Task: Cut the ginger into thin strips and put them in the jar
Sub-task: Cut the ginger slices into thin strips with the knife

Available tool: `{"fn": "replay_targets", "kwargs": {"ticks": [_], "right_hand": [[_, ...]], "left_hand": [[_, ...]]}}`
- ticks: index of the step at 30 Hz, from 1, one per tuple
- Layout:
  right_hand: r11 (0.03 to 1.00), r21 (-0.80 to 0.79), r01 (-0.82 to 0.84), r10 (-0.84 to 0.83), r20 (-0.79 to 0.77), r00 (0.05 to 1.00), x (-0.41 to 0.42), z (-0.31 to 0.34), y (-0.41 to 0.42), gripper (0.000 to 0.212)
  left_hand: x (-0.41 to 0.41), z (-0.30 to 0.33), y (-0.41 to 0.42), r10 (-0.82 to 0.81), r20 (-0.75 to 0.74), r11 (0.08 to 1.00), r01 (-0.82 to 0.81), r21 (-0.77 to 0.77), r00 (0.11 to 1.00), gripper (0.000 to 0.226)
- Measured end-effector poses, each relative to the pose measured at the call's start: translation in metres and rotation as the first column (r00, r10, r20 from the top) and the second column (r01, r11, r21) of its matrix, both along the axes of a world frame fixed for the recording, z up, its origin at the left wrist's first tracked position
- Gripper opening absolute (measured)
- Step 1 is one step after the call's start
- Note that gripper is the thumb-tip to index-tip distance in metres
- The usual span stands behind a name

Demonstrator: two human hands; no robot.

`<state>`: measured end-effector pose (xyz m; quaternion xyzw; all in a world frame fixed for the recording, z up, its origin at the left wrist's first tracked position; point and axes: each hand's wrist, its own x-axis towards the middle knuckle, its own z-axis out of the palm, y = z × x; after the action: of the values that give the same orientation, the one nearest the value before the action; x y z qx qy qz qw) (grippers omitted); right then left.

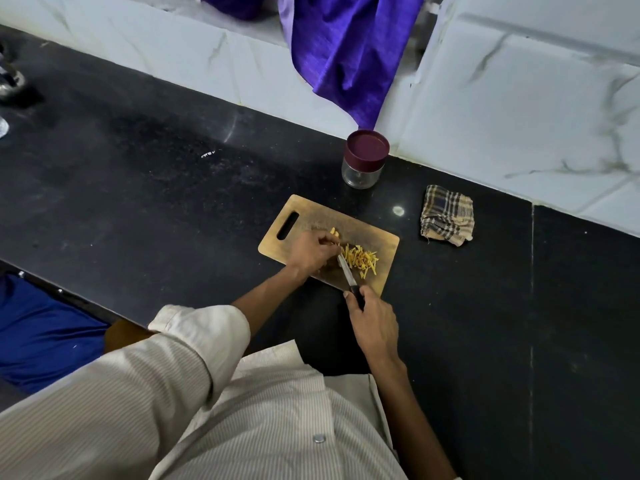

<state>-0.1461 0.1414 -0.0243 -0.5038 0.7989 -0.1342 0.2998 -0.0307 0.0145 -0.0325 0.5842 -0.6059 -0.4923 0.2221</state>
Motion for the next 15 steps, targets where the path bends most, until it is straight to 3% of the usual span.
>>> {"fn": "replay_targets", "kwargs": {"ticks": [9,15], "right_hand": [[0.999,0.015,-0.029,0.028,0.020,0.999,-0.004,0.001,0.006,0.028],[1.000,0.012,0.007,-0.008,0.086,0.996,-0.007,-0.008,0.008,0.038]], "left_hand": [[-0.004,-0.004,-0.021,-0.061,0.061,0.997,0.063,-0.033,0.996,0.006],[0.007,0.001,-0.031,0.135,-0.014,0.990,-0.135,-0.048,0.991,0.011]]}}
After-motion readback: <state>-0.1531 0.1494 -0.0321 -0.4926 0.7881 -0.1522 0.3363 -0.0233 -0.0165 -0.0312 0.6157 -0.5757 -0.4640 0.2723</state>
